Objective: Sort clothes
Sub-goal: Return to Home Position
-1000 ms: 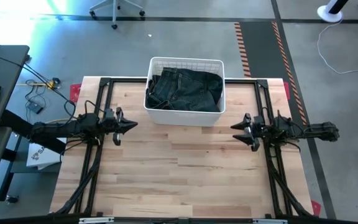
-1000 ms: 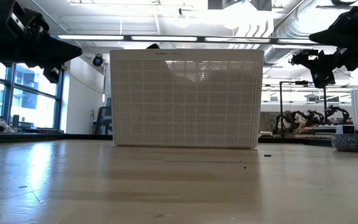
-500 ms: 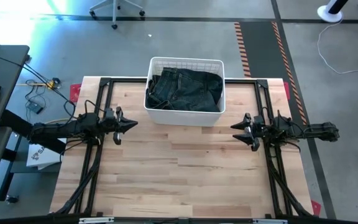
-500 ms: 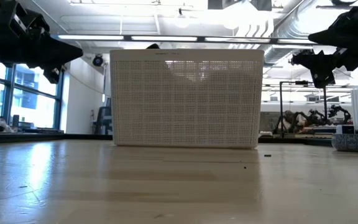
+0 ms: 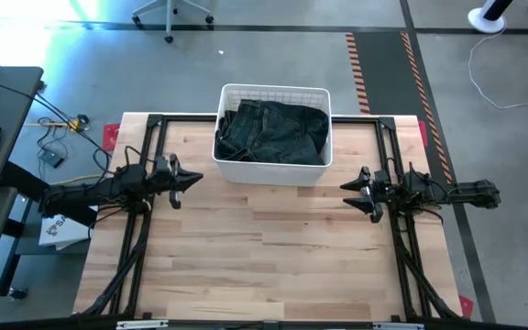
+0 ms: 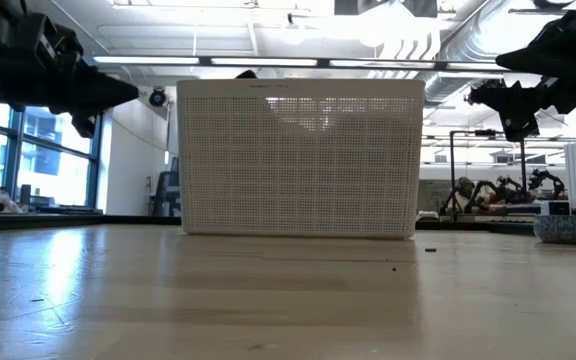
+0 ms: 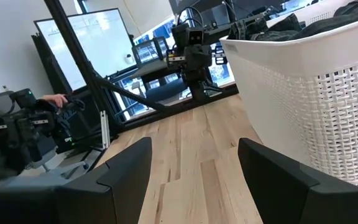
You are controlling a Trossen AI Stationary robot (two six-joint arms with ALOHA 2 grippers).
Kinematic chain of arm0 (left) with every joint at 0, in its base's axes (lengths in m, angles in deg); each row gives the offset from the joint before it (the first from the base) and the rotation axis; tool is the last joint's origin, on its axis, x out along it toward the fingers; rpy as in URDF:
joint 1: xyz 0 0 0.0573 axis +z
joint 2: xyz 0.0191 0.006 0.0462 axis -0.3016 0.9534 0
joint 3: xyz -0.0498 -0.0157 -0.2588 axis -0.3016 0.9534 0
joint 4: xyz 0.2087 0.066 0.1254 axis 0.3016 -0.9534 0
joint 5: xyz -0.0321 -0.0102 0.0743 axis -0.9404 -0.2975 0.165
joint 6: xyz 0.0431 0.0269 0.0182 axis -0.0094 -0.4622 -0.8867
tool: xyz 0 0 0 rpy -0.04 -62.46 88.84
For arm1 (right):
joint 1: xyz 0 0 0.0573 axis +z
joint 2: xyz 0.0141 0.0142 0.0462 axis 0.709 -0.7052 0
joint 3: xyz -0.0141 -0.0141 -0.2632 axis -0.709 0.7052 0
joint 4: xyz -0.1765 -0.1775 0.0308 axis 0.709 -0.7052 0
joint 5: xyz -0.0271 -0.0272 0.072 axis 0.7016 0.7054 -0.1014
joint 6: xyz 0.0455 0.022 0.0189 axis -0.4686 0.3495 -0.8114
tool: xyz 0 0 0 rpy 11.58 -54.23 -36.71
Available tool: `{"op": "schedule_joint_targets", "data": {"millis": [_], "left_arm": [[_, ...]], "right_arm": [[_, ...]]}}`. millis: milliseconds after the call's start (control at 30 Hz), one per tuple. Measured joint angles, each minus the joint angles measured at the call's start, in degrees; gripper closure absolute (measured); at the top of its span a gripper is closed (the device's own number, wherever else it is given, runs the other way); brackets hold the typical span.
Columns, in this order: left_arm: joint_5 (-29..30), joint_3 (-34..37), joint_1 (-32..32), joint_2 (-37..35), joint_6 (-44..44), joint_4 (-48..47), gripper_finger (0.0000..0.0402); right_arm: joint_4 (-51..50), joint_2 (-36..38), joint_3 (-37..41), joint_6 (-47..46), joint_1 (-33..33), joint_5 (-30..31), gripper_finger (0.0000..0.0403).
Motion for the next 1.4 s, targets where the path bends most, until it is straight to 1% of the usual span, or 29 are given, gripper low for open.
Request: {"op": "schedule_joint_targets", "data": {"millis": [133, 1400], "left_arm": [[0.1, 0.0, 1.2, 0.2, 0.0, 0.0, 0.0399], [0.0, 0.0, 1.2, 0.2, 0.0, 0.0, 0.0398]], "right_arm": [[0.0, 0.0, 0.0, 0.0, 0.0, 0.0, 0.0165], [0.0, 0.0, 0.0, 0.0, 0.0, 0.0, 0.0165]]}}
